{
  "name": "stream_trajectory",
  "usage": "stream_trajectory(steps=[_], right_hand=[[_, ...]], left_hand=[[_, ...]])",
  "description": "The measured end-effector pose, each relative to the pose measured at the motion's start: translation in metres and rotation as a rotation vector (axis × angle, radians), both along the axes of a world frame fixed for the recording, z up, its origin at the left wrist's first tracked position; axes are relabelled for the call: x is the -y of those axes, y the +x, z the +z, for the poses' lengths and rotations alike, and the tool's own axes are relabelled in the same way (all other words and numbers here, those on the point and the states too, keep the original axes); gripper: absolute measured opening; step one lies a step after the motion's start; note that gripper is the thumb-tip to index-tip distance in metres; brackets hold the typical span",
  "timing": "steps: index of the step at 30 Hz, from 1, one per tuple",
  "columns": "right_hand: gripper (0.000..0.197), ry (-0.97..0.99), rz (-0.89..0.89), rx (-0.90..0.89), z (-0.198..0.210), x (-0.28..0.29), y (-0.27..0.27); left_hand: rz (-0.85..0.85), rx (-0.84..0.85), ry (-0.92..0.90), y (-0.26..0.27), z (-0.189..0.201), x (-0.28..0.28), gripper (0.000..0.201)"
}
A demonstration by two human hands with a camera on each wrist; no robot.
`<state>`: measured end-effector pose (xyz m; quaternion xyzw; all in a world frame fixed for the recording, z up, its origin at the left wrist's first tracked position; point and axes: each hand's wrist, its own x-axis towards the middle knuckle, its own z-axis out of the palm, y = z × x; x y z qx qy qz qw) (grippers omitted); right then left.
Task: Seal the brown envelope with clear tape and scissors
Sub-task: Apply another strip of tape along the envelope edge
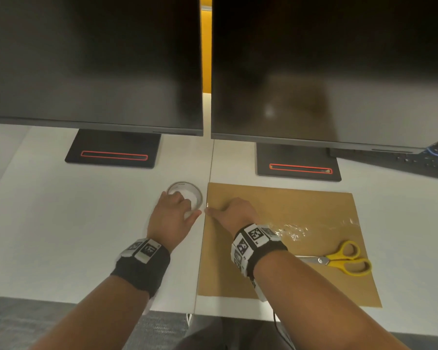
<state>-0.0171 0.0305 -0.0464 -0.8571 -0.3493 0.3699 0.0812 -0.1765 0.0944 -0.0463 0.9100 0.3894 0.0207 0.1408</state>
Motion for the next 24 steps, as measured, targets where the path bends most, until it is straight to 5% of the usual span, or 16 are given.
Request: stream_trajectory(steps=[8,15,19,24], right_hand=[[0.052,0.033,0.077,-0.004,0.000,0.007,0.000],[0.019,0.145,0.128,-0.290,0.008,0.032,0.029],[0.009,0.143,0.218,-0.116,0.020,0.058,0.067],[0.022,0.042,0.296,0.138,0.028,0.091,0.119]], left_hand=[[0.057,-0.236,-0.014,0.009,0.007,0.002,0.036],[-0.076,-0.338,-0.058,0.037,0.024,0.017,0.062],[-0.227,-0.455,-0.176,0.068,0.030,0.040,0.063],[-0.374,-0.523,-0.208,0.109,0.026,0.072,0.060]])
